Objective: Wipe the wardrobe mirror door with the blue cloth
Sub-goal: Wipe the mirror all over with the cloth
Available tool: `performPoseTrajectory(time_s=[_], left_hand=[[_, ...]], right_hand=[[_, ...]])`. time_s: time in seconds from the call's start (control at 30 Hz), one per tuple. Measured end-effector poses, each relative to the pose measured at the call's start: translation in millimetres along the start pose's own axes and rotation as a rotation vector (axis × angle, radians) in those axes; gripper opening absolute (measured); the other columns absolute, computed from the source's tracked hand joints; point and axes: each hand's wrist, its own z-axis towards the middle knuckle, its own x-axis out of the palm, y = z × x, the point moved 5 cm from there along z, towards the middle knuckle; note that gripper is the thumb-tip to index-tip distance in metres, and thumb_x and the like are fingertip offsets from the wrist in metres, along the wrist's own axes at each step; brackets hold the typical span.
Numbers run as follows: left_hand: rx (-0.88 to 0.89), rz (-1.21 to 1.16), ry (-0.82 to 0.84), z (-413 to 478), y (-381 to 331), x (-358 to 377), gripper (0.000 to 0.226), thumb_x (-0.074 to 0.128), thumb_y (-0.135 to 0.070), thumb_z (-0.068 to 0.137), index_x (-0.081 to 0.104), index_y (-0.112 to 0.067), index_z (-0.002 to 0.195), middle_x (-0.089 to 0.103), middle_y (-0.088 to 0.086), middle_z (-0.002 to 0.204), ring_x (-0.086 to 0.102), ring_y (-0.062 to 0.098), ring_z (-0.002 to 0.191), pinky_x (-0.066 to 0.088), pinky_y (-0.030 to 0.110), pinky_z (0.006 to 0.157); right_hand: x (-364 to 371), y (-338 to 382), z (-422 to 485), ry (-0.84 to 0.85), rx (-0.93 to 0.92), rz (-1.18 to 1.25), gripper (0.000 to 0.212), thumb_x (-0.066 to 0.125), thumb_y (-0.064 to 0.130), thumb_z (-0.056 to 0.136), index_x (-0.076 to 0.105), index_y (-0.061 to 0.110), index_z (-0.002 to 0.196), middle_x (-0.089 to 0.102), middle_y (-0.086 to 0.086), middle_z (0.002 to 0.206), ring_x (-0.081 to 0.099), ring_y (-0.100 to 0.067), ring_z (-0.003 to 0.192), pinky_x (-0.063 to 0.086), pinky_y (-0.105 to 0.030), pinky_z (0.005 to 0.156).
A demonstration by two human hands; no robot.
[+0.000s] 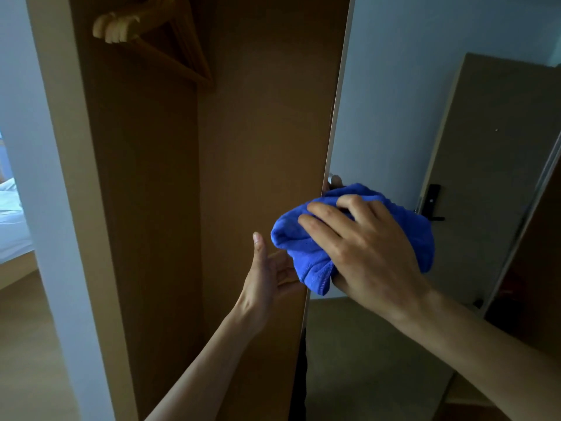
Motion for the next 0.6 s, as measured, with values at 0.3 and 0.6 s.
performPoseTrajectory(time_s=[0.3,0.6], left_hand=[[-0.041,-0.033,-0.007,-0.6,7.2,-7.2,0.092,0.019,-0.083,0.089,0.080,-0.015,0.103,0.075,0.016,0.112,0.070,0.028,0.107,0.055,0.037,0.090],[-0.020,0.198,-0.026,-1.3,4.0,-6.7,0.084,0.016,-0.079,0.095,0.082,-0.027,0.093,0.077,0.001,0.101,0.070,0.017,0.099,0.048,0.036,0.096]], right_hand=[[30.2,37.4,-45.2,0.131,-0.092,0.042,0.035,0.052,0.016,0.091,0.062,0.011,0.124,0.066,-0.010,0.123,0.057,-0.031,0.106,0.052,-0.045,0.082],[41.8,52.4,-60.4,0.240,-0.114,0.105,0.027,0.048,0.022,0.096,0.062,0.018,0.120,0.065,-0.001,0.119,0.056,-0.026,0.108,0.049,-0.040,0.085]])
